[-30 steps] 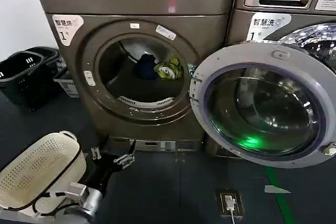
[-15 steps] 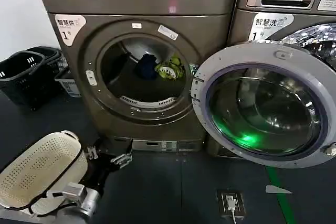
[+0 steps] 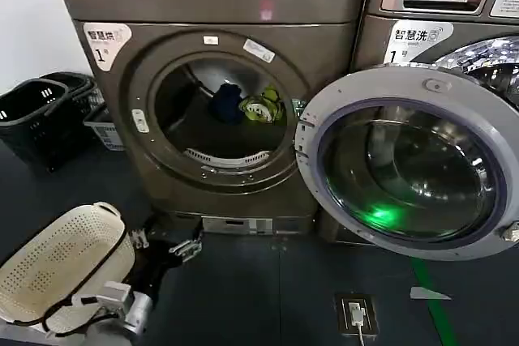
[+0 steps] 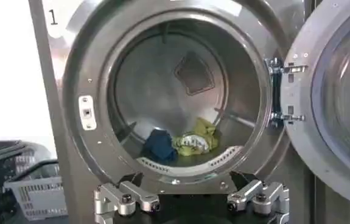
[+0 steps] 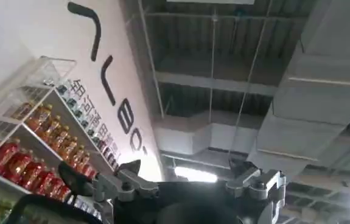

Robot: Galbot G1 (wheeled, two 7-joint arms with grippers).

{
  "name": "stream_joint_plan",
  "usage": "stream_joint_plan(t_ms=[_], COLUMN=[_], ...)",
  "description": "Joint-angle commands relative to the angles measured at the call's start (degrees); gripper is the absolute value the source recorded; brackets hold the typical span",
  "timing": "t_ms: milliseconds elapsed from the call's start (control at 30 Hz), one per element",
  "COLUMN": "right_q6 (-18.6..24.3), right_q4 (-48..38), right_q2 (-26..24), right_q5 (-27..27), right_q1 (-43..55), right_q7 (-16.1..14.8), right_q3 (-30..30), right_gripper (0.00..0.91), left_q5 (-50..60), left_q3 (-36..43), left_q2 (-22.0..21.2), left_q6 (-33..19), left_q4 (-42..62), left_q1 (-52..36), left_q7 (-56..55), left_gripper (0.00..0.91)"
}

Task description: Grasp the clothes from the dryer.

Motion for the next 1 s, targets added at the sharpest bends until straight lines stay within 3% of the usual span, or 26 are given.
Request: stream_joint_plan(t_ms=[33,1000], right_q6=[0.16,0.28], right_q4=[0.05,-0.07], right_q2=[0.07,-0.03], right_q5=[0.06,0.24], right_q1=[-0.02,-0.43], right_q7=[-0.07,-0.40], right_q3=[0.07,0.46], right_gripper=[0.907,0.907], left_q5=[-0.47,-1.68], left_q3=[0.03,0.30], left_q2=[0.00,-0.46], left_q6=[0.20,-0.64], left_q4=[0.16,0.29], left_q1=[-0.19,-0.59], left_q7=[0.07,-0.77], left_gripper=[0.907,0.907])
